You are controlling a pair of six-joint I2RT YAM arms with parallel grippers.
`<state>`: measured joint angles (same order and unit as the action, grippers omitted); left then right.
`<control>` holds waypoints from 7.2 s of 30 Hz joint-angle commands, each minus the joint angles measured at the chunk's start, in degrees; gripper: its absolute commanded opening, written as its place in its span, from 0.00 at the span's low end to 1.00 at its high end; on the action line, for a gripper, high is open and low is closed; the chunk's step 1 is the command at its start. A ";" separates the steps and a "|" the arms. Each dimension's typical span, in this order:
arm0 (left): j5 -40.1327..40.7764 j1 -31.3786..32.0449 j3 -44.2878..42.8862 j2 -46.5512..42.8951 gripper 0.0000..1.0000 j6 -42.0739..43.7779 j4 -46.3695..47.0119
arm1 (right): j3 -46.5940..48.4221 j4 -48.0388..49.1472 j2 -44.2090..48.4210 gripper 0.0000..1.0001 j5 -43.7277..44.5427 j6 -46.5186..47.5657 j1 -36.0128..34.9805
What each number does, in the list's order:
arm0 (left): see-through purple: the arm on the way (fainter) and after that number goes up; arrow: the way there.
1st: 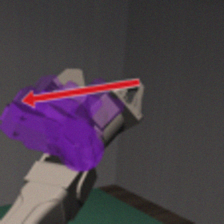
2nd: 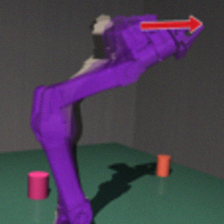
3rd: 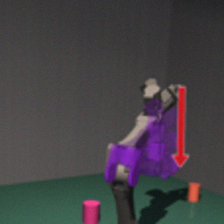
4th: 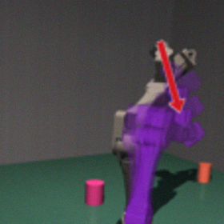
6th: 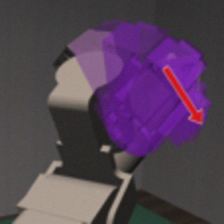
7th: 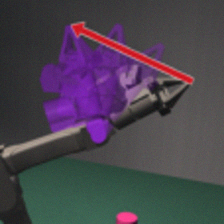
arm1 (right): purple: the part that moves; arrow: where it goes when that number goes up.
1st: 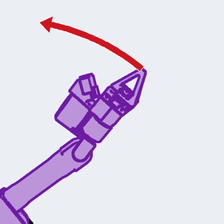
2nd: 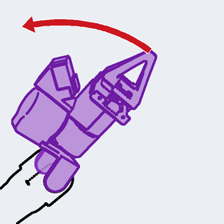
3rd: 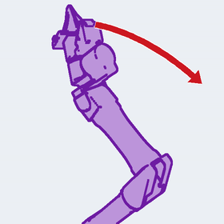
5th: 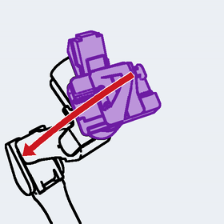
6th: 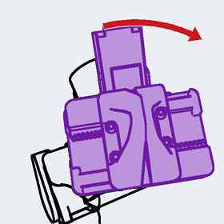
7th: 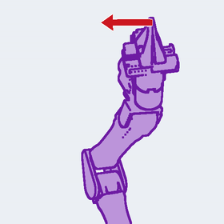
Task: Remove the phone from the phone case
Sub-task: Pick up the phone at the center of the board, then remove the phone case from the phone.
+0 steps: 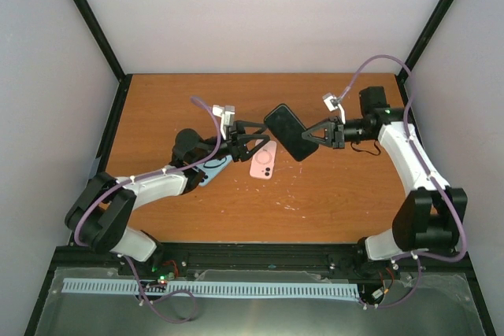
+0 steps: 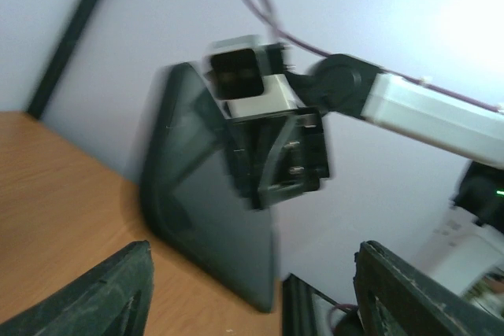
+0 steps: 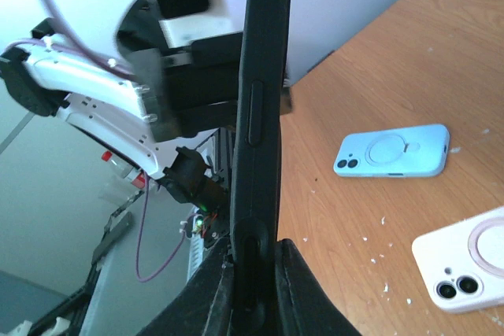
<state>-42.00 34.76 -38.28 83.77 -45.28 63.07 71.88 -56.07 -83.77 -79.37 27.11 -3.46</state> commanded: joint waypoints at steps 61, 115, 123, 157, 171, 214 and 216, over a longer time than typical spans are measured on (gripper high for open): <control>-10.79 -0.17 -15.40 10.47 0.00 -6.22 6.91 | -7.45 9.96 13.29 0.64 9.80 -4.25 -0.01; -30.71 -5.58 -26.43 -0.77 0.00 7.91 -43.27 | -1.19 -18.43 14.51 0.27 10.78 33.56 -22.73; -32.36 -5.58 -23.72 -0.70 0.00 3.20 -36.32 | -2.18 -13.26 13.95 0.18 9.38 29.56 -22.99; -56.10 6.80 -26.24 -3.40 0.00 -6.41 -24.03 | 3.69 -11.40 5.96 0.07 15.70 33.45 -21.45; -56.77 7.42 -29.31 -6.06 0.00 7.75 -43.57 | -0.26 2.82 8.17 0.11 25.89 24.26 -18.69; -54.92 2.74 -31.05 1.45 0.00 3.09 -40.94 | 10.18 9.01 13.67 0.09 33.53 11.64 -25.34; -54.99 2.74 -30.60 0.87 0.00 3.30 -41.04 | 9.31 13.92 13.34 0.13 35.95 6.91 -23.85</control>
<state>-84.47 33.28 -71.50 83.99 -37.19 27.24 80.97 -71.66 -68.51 -48.88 46.35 -29.04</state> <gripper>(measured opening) 0.111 0.124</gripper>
